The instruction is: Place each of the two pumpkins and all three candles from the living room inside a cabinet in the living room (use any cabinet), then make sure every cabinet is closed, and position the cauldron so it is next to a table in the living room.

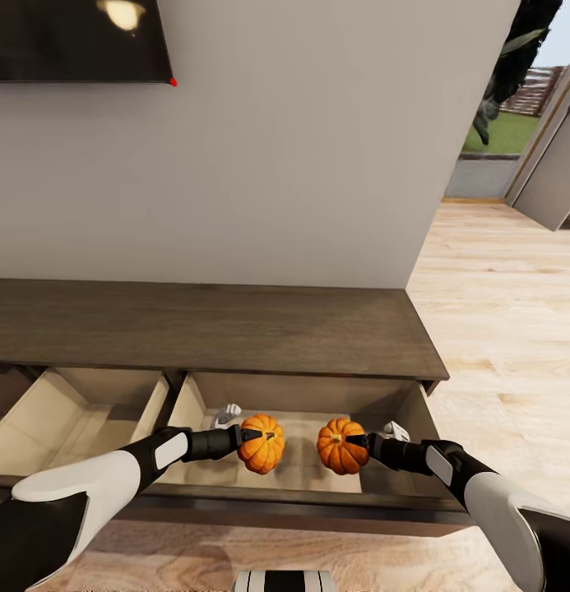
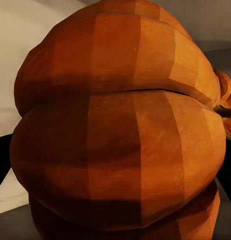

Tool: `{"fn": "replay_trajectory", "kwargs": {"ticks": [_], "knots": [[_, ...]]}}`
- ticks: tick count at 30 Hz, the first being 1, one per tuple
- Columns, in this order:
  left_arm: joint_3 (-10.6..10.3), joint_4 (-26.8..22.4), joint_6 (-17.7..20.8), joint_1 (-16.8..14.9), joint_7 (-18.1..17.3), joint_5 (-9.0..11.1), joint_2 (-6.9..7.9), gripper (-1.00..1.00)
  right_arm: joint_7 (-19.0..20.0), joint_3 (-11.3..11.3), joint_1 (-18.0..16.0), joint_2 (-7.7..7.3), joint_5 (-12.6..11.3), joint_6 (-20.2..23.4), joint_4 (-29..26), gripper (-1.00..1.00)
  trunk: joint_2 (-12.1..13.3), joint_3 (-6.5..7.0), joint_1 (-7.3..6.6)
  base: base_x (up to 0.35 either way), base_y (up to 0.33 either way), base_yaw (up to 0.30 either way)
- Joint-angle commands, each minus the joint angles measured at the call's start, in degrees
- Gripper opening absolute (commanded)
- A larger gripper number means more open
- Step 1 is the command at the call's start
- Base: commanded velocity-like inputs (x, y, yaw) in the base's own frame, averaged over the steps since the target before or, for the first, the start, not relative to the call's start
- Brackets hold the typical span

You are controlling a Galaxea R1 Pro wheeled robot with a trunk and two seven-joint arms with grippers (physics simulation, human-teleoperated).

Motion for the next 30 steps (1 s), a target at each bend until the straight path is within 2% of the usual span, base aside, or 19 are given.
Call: {"fn": "replay_trajectory", "kwargs": {"ticks": [1,7,9,12,23,28,30], "knots": [[0.0,0.0,0.1,0.0,-0.1,0.0,-0.02,-1.0,0.0,-0.1,0.0,0.02,-0.1,0.1,0.0,-1.0,0.0,-0.09,0.0,0.0,0.0,0.0],[0.1,0.0,0.4,-0.2,-0.1,0.0,-0.14,-1.0,0.1,0.0,-0.1,0.0,-0.1,0.2,-0.2,-1.0,0.0,-0.63,0.0,0.0,0.0,0.0],[0.1,0.1,4.5,-0.3,-0.1,0.1,-0.2,-1.0,0.1,0.0,-0.1,-0.11,-0.1,0.2,-0.3,-1.0,0.0,-0.69,0.0,0.0,0.0,0.0],[0.1,0.1,5.5,-0.3,-0.1,0.2,-0.36,-1.0,-0.2,0.0,-0.1,-0.04,-0.1,0.3,-0.3,-1.0,0.0,-0.7,0.0,0.0,0.0,0.0],[0.1,0.2,5.7,-0.5,0.1,0.2,-0.42,-1.0,-0.2,0.0,-0.1,0.03,-0.1,0.3,-0.3,-1.0,0.0,-1.23,0.0,0.0,0.0,0.0],[0.1,4.5,5.4,-0.5,0.2,0.2,-1.2,-1.0,-0.1,0.0,-0.1,0.12,-0.1,0.4,-0.2,-1.0,0.0,-1.68,0.0,0.0,0.0,0.0],[0.1,4.6,5.3,-0.5,0.2,0.2,-1.29,-1.0,-0.1,0.0,-0.1,0.12,-0.1,0.4,-0.2,-1.0,0.0,-1.86,0.0,0.0,0.0,0.0]]}}
